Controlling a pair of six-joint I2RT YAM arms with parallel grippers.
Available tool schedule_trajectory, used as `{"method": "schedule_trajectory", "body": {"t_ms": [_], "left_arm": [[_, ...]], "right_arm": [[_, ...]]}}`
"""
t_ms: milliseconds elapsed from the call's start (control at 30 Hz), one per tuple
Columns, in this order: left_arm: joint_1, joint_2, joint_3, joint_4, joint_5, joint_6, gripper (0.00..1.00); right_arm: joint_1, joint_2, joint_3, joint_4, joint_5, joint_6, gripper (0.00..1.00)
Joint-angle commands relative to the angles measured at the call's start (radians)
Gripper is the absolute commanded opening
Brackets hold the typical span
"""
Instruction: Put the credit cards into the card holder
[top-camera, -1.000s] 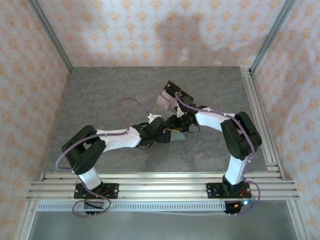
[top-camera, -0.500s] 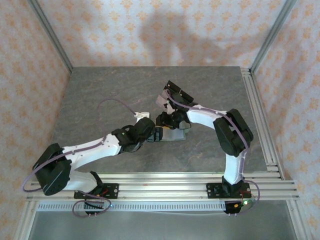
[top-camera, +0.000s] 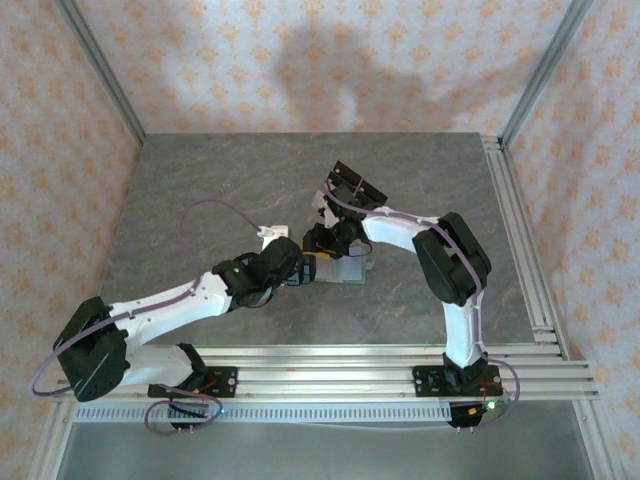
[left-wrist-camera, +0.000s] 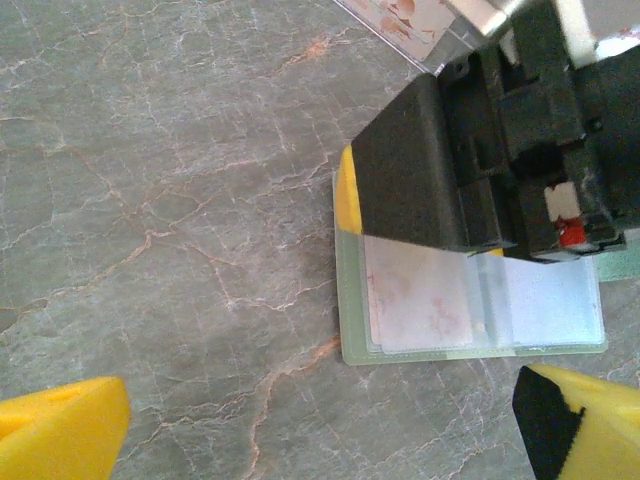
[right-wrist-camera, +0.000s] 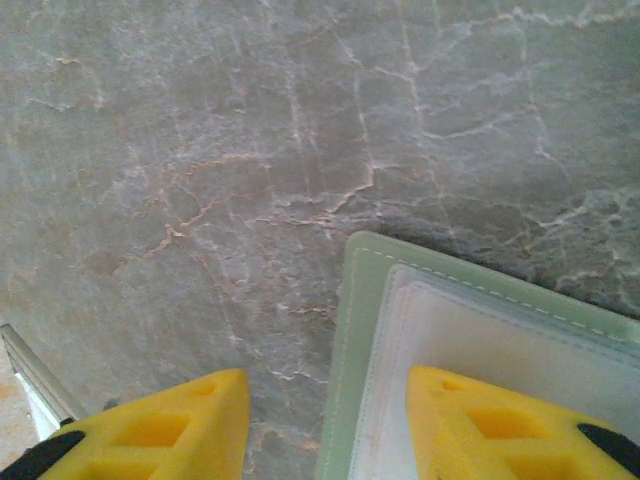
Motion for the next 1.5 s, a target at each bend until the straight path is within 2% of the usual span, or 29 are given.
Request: {"method": "schedule_trajectory", "body": {"t_ms": [0,167,267,367,500,667,767,967,1167,1467], "left_arm": [[0.015,0.028,0.01,-0.026,-0.036,-0.017,1.0],[0.033,0.102,0.063,-0.034,-0.015,-0.006,1.0],[0.049,0.159,0.113,-0.049,-0.017,0.013,1.0],[0.06,0.214,0.169,-0.069,-0.022,0.036,1.0],[0.091,0.279,0.216,-0.073,0.037,0.047,1.0],[0.095,0.303,0.216,-0.071,-0.057,0.032,1.0],[0.1,0.342,0.25,-0.119,-0.065,0.048,1.0],[0.101,0.396,0.272,-0.135,-0.042,0.034,1.0],[0.1,0.412,0.281,-0.13,-0.044,0.036,1.0],[0.102,0.367,0.242,-0.082,-0.089,0.057,1.0]], "right_arm": [[-0.031,-0.138,0.065,-0.045,-0.004,0.002,0.45],[-0.121,-0.229,0.108,-0.134,0.037,-0.05,0.46],[-0.172,-0.239,0.158,-0.259,0.127,-0.147,0.46],[-0.199,-0.218,0.216,-0.379,0.238,-0.258,0.45],[-0.209,-0.18,0.266,-0.457,0.382,-0.369,0.44],[-0.21,-0.104,0.354,-0.519,0.483,-0.472,0.43],[-0.211,-0.042,0.421,-0.565,0.53,-0.519,0.41],[-0.209,0.035,0.505,-0.607,0.545,-0.562,0.35],[-0.196,0.045,0.499,-0.607,0.54,-0.571,0.29],[-0.164,0.081,0.502,-0.615,0.601,-0.582,0.29]]}}
